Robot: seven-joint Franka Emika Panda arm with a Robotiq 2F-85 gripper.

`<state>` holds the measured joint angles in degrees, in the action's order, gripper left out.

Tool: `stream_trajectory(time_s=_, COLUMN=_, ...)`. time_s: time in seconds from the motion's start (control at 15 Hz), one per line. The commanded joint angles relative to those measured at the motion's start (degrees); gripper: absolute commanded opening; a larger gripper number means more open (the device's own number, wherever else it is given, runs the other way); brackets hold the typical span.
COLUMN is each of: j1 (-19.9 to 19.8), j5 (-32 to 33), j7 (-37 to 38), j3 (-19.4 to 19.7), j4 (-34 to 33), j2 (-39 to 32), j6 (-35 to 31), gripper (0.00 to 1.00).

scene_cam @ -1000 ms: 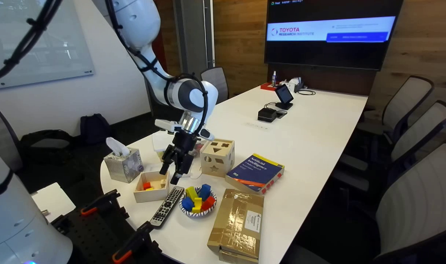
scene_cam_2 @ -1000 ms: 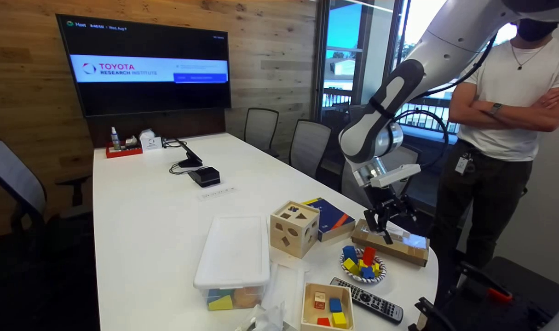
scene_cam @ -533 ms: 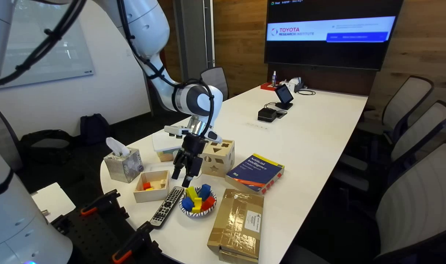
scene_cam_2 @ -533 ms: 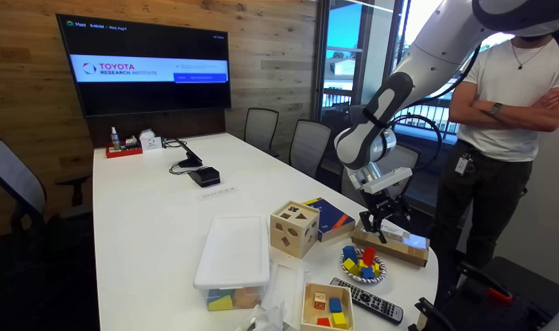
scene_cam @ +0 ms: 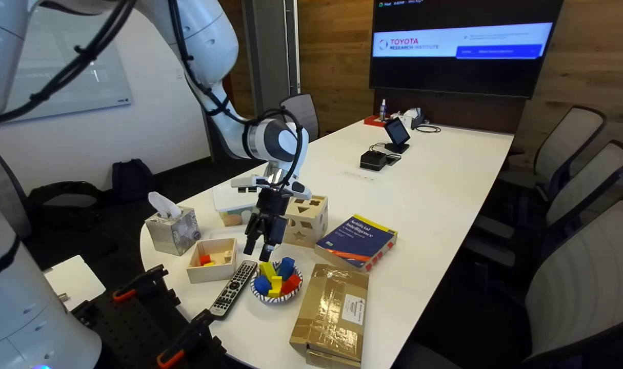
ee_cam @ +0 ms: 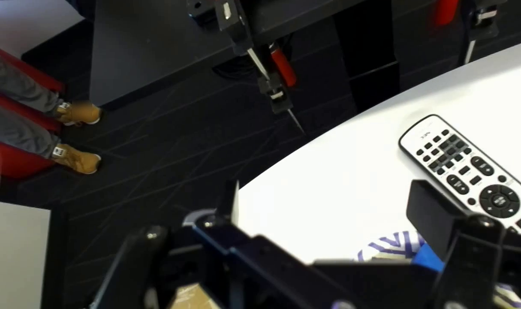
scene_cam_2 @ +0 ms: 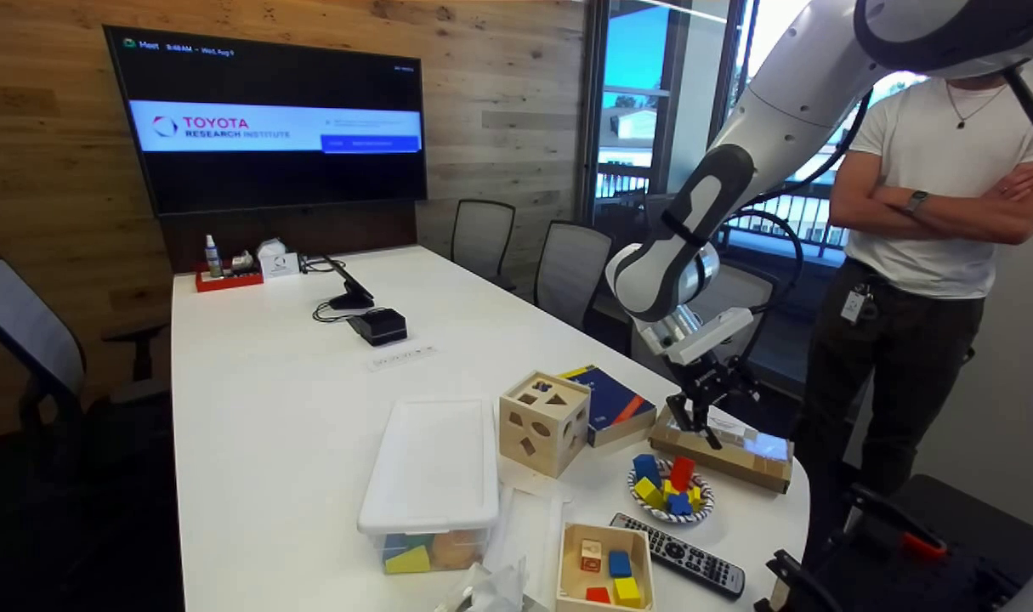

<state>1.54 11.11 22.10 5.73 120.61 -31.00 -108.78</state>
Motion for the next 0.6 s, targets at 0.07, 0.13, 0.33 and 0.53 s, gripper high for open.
stream_trajectory(time_s=0.07, j1=3.7, j5=6.7, j7=8.0, j3=2.7, j4=-1.8, j2=-1.7, j6=-3.1, gripper=1.00)
stream_trajectory(time_s=0.13, j1=4.3, j5=8.4, j7=10.0, j3=3.1, j4=-1.0, j2=-1.1, j6=-6.4, gripper=1.00)
stream_trajectory(time_s=0.33, j1=6.1, j5=12.9, j7=15.5, j3=4.5, j4=1.1, j2=0.1, j6=-15.4, gripper=1.00)
stream_trajectory(time_s=0.53, j1=7.1, j5=15.3, j7=18.6, j3=5.2, j4=1.7, j2=0.1, j6=-19.6, gripper=1.00)
